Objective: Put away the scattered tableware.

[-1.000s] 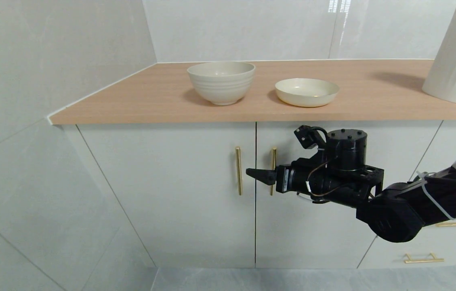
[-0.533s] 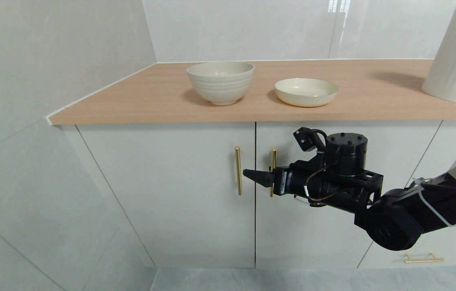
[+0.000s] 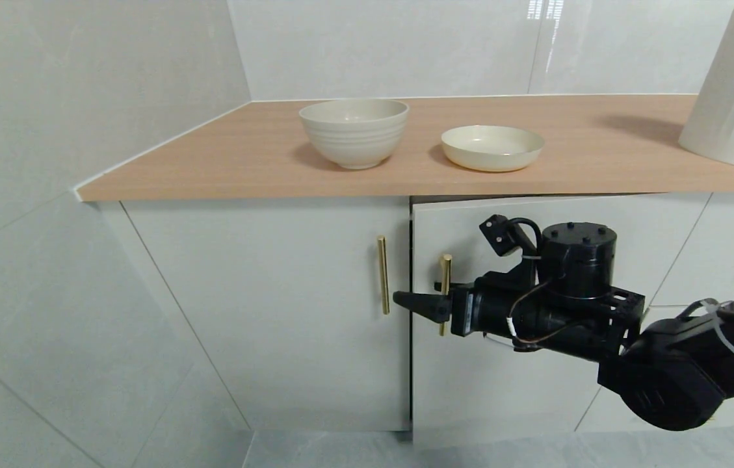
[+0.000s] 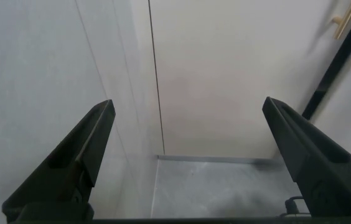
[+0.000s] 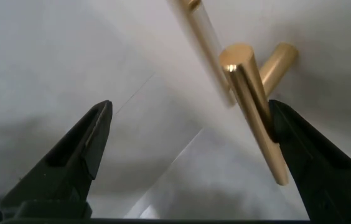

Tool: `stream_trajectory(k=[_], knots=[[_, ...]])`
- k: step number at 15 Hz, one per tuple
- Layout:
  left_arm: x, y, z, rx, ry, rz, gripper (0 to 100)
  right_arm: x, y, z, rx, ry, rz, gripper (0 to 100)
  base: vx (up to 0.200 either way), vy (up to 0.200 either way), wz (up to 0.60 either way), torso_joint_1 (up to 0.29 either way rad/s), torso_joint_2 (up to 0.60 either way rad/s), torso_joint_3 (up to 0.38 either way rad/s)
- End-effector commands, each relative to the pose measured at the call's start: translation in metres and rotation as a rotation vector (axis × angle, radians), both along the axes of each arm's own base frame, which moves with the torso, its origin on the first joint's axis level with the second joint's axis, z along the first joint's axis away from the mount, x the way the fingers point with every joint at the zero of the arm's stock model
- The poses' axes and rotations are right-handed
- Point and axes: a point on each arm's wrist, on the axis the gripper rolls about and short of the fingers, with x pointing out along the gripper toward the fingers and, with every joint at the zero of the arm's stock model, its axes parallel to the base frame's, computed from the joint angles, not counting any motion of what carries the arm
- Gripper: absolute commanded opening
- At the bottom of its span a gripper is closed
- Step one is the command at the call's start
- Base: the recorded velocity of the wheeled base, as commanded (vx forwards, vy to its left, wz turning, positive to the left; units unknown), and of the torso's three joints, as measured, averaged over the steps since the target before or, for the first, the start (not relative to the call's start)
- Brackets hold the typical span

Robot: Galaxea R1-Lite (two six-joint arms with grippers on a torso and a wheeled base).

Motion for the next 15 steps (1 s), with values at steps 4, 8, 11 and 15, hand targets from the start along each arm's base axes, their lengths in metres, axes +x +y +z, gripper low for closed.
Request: stream_trajectory(k=[4,8,11,15], knots=[[0.0,0.0,0.0,-0.001,0.0,0.0,100,-0.029,-0.012,0.016,0.026,-0.019,0.108,100,0.0,0.0,0.0,0.0,0.0,0.0],[0.0,0.0,0.0,-0.001,0.0,0.0,100,-0.038,-0.017,0.011,0.03,-0.027,0.115,100,0.0,0.0,0.0,0.0,0.0,0.0],[0.0,0.0,0.0,-0.001,0.0,0.0,100,-0.047,-0.025,0.008,0.019,-0.016,0.123,100,0.0,0.0,0.0,0.0,0.0,0.0],[-0.001,0.0,0.005,0.051,-0.023,-0.003,100,-0.06,-0.035,0.009,0.041,-0.03,0.187,100,0.0,0.0,0.0,0.0,0.0,0.0]])
